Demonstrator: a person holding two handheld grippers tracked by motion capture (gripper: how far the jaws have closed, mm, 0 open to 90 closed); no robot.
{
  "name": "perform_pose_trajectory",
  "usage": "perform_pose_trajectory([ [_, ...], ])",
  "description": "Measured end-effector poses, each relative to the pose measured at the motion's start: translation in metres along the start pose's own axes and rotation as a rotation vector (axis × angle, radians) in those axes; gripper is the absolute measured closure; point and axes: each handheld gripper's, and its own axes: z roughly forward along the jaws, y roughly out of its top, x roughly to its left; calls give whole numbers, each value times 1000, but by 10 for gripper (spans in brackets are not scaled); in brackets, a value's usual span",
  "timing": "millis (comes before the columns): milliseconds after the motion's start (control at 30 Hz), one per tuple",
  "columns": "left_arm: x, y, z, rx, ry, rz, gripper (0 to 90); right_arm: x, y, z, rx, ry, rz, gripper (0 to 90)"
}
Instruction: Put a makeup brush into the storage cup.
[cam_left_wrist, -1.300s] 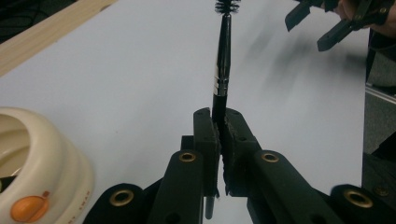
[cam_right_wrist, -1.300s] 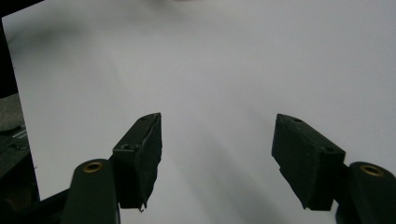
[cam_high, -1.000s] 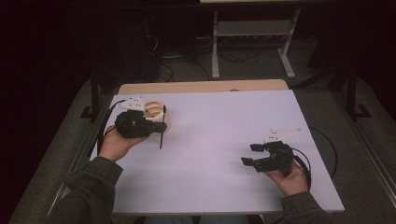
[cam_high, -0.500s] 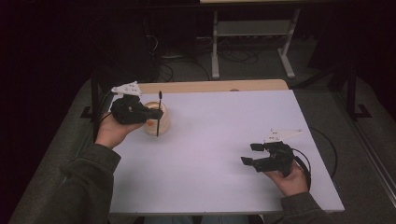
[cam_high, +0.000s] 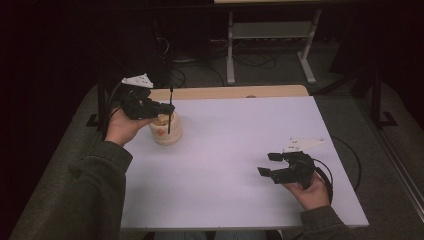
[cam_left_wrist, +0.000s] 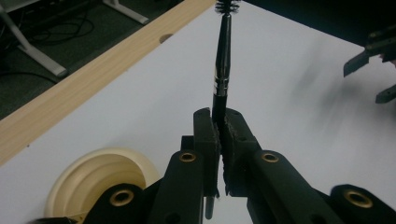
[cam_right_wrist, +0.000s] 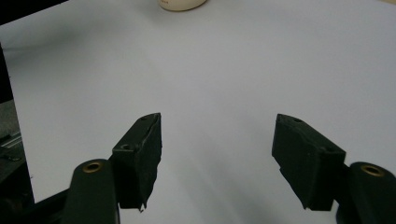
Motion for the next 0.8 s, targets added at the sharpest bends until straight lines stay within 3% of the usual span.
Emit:
perform_pose_trajectory([
  [233,12,3,1,-10,31,-33,855,-1,0,0,2,9,24,321],
  [800,39,10,3,-49,104,-105,855,-1,0,0,-1,16,22,322],
])
